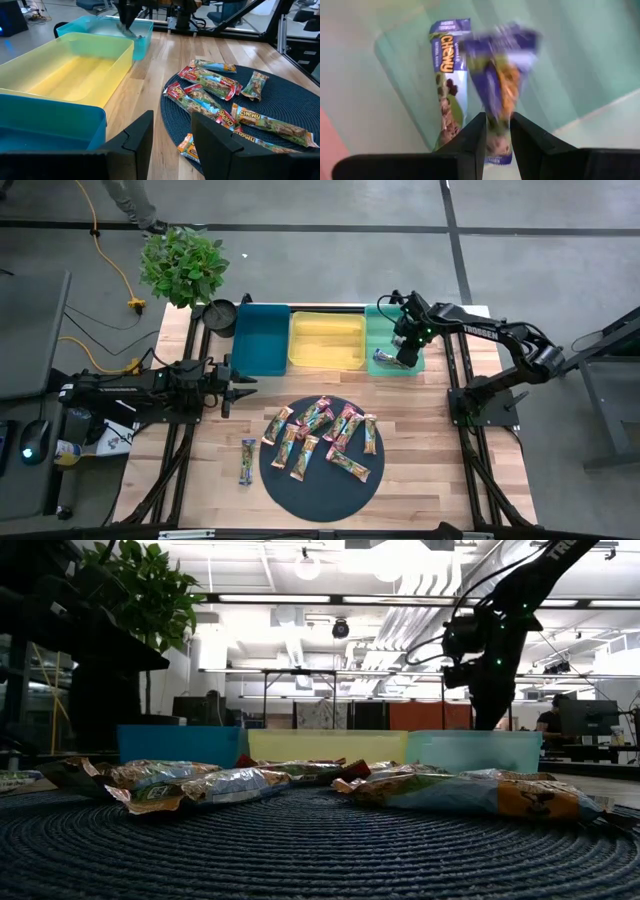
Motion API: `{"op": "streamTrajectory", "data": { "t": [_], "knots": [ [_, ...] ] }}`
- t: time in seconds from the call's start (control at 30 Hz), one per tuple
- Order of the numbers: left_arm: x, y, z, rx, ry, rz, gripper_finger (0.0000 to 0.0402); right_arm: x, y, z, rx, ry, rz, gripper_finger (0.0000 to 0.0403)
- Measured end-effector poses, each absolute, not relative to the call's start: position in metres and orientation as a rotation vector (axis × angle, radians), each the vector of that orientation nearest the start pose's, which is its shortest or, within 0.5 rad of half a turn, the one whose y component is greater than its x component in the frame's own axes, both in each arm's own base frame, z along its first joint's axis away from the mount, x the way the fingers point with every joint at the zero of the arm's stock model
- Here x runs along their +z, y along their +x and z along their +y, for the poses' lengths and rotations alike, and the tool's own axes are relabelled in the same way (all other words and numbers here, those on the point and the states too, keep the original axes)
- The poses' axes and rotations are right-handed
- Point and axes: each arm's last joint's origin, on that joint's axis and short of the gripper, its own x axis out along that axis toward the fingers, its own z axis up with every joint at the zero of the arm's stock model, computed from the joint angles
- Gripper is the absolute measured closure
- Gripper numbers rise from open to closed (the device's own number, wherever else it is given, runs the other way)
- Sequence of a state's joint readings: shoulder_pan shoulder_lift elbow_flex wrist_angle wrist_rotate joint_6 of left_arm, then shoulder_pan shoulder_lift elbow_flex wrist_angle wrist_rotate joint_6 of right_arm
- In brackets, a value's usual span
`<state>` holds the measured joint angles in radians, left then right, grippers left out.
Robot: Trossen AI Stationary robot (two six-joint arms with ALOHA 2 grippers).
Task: Pick and place Granola Bars by type
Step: Put the blue granola bar into the green bin
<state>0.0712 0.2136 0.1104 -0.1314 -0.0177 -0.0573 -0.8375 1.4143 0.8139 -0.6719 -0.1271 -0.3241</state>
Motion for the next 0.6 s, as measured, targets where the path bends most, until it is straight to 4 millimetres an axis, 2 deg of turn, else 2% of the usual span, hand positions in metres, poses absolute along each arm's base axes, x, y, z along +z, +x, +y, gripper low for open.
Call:
{"op": "streamTrajectory", "data": {
  "t": [0.4,0.6],
  "knots": [
    [0.171,0.106,0.008,0.096,-0.063,0.232,0.027,0.185,0.169,-0.179,-0.382,0.344,1.163,0.033],
    [0.171,0.106,0.008,0.096,-0.063,0.232,0.027,0.205,0.177,-0.186,-0.356,0.337,1.092,0.033]
  ]
}}
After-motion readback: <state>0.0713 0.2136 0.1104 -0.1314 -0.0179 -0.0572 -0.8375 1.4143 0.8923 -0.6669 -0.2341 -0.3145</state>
